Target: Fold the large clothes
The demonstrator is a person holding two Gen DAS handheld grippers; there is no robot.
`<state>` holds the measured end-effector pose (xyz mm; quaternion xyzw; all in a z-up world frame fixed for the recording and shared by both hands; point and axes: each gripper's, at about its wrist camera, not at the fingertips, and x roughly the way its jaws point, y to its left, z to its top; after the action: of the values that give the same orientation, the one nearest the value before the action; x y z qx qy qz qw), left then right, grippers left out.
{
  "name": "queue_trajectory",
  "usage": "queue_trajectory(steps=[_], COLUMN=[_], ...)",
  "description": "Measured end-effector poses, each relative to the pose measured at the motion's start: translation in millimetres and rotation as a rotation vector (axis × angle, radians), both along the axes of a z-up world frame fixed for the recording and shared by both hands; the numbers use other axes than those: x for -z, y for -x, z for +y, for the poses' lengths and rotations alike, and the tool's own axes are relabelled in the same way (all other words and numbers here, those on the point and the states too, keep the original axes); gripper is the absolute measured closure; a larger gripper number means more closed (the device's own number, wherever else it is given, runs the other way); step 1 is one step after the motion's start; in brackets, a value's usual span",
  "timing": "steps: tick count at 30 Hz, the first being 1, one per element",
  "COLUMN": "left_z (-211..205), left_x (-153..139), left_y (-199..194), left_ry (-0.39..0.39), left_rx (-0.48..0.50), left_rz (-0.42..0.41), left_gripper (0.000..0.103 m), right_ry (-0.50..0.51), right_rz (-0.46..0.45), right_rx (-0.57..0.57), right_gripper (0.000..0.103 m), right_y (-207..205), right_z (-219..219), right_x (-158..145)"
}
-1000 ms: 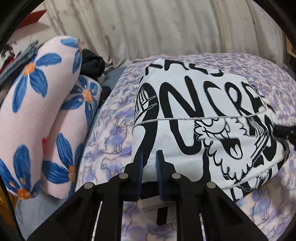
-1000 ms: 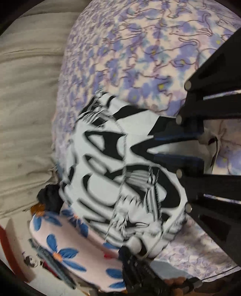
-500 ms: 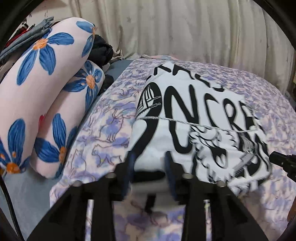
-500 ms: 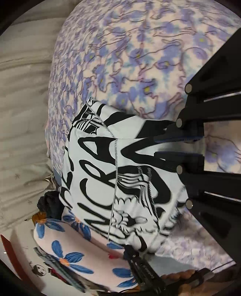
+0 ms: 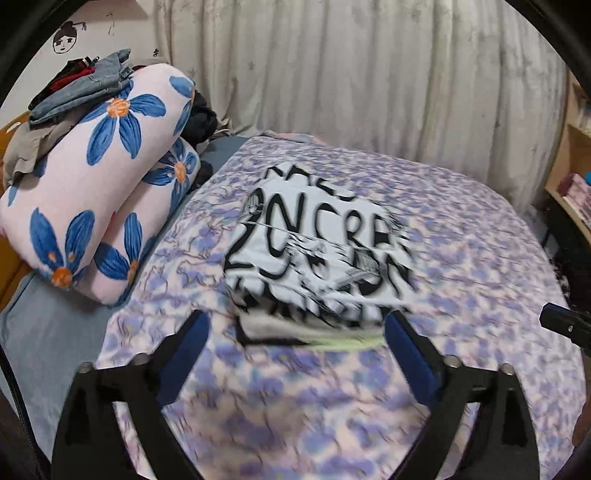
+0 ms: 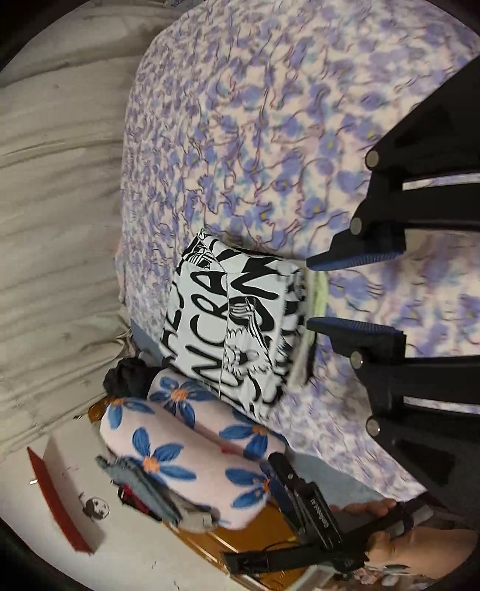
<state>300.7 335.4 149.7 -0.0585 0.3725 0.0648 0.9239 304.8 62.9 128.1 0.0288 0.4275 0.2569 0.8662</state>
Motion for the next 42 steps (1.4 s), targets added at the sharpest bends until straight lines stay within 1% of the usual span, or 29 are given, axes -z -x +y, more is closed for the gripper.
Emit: queue_trajectory(steps=[1, 2, 3, 4, 5, 9, 12, 15, 17, 19, 20, 23, 25, 28, 31, 34, 39, 42], left_z=[-7.2, -15.3, -21.6, -29.6, -39.8, -73.0, -99.2, -127.1, -146.9, -163.0, -171.8, -193.0, -208.6, -226.2, -237.1, -246.1, -255.4, -262.6], left_x=[-6.6, -12.9, -17.5, -21.6, -25.5, -29.3, -23.5, -12.7, -2.0, 9.3, 16.1, 34.8, 46.9, 57.5, 65.0, 72.4, 86.3, 90.8], left_y=[13.6, 27.3, 38.8, 50.7, 64.7, 107.6, 136.7, 162.8, 176.1, 184.7, 188.1, 193.2, 196.8, 205.6, 212.5, 222.0, 236.0, 242.6], left_ry=[0.013, 0.021, 0.024, 0.027, 0.028, 0.044, 0.058, 0.039, 0.035, 0.05, 0.06, 0.072, 0.057, 0.01, -0.009, -0.01, 0.034, 0.008], left_rx=[0.011, 0.021, 0.03, 0.043, 0.057, 0.079, 0.101, 0.082, 0.079, 0.089, 0.089, 0.101, 0.099, 0.097, 0.088, 0.079, 0.089, 0.1], left_rz=[-0.01, -0.02, -0.027, -0.033, -0.038, -0.043, -0.046, -0.052, -0.042, -0.028, -0.016, 0.03, 0.055, 0.058, 0.055, 0.051, 0.081, 0.094], left_gripper=[0.003, 0.002, 0.002, 0.001, 0.001, 0.001, 0.001, 0.001, 0.001, 0.001, 0.001, 0.001, 0.001, 0.001, 0.001, 0.001, 0.001, 0.001], right_ry=[-0.001, 0.002, 0.007, 0.01, 0.011, 0.012, 0.02, 0.024, 0.032, 0.05, 0.057, 0.078, 0.068, 0.058, 0.065, 0.059, 0.049, 0.065], right_rz=[-0.007, -0.012, -0.027, -0.035, -0.042, -0.063, -0.07, -0.062, -0.056, -0.063, -0.065, -0.058, -0.04, -0.043, -0.046, -0.038, -0.02, -0.006], right_rx=[-0.004, -0.004, -0.003, -0.003, -0.001, 0.011, 0.019, 0.041, 0.053, 0.074, 0.079, 0.116, 0.153, 0.216, 0.257, 0.271, 0.266, 0.257], right_gripper=[0.076, 0.072, 0.068, 0.06, 0.055, 0.054, 0.054, 0.051, 0.037, 0.029, 0.028, 0.028, 0.028, 0.027, 0.02, 0.02, 0.02, 0.02], right_y=[14.5, 21.6, 38.2, 50.5, 62.3, 103.3, 126.4, 146.6, 155.7, 168.9, 172.9, 186.3, 193.5, 205.0, 215.1, 224.4, 241.1, 248.5], right_z=[-9.2, -14.4, -24.7, -32.5, -39.9, -69.2, -85.8, -104.0, -112.0, -123.5, -126.9, -139.6, -151.2, -166.0, -173.9, -177.7, -180.3, -181.5], right_x=[-9.4, -14.2, -23.1, -28.4, -33.2, -40.2, -33.6, -16.4, -3.5, 13.1, 17.8, 35.4, 45.1, 54.0, 65.2, 75.6, 92.7, 101.5])
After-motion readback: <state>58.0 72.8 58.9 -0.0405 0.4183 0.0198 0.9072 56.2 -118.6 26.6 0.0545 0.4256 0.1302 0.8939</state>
